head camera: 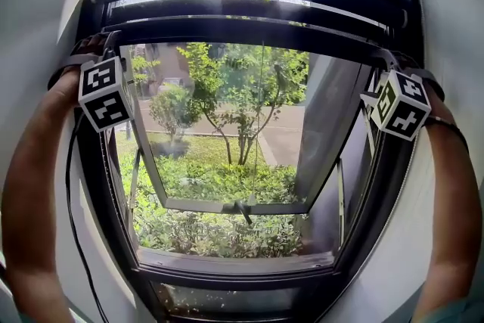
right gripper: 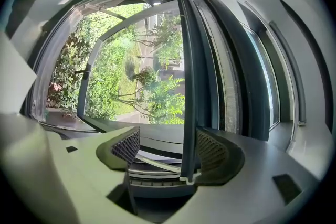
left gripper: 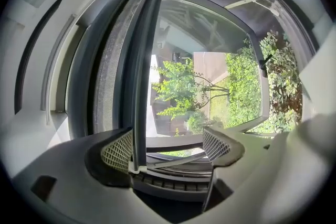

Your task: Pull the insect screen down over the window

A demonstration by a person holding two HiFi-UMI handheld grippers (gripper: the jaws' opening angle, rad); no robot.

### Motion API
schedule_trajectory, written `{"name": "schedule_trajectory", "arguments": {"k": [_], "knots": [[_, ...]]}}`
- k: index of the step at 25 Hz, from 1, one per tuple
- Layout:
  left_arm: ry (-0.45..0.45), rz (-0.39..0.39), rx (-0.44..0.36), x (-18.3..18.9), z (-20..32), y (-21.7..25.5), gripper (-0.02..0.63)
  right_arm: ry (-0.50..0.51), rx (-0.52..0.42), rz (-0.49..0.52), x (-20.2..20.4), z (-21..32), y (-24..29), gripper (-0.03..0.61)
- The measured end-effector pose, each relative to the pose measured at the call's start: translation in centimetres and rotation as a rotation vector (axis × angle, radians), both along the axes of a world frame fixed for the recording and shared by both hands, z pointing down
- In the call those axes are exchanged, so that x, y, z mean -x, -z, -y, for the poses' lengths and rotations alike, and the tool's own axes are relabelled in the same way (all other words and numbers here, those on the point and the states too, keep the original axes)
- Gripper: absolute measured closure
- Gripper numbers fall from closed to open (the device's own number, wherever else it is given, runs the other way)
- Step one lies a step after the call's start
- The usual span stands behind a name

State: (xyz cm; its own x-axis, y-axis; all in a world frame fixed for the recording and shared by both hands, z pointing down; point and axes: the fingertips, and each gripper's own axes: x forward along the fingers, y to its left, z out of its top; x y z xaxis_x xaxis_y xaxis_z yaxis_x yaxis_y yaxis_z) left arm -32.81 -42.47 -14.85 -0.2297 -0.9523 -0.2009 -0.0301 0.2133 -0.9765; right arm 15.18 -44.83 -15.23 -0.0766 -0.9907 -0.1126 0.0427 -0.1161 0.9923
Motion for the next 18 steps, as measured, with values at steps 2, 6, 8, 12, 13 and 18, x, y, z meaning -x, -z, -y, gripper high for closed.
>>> {"name": "schedule_trajectory", "arguments": {"k": [2,6,8,12,13,18], "knots": [[0.003,-0.002,0.020,0.2,-0.2,-1.4,0.189,0.003,0.014,-0.012,0.2,-0.1,-1.1,0.253],[0.018,0.008,0.058,0.3,-0.4,-3.7,0.189,-0.006,0.047,-0.026,0.1,-0.2,-3.4,0.255],[0.021,0.009,0.074,0.1,-0.4,-4.7,0.189,-0.004,0.066,-0.029,-0.1,-0.2,-4.4,0.255],[0.031,0.007,0.104,0.1,-0.5,-6.7,0.189,-0.007,0.103,-0.043,-0.2,-0.3,-6.3,0.255],[0.035,0.006,0.114,0.2,-0.5,-7.2,0.189,-0.008,0.115,-0.047,-0.1,-0.3,-6.8,0.255],[0.036,0.005,0.180,0.0,-0.8,-10.1,0.189,-0.020,0.182,-0.072,-0.4,-0.6,-9.6,0.256]]}}
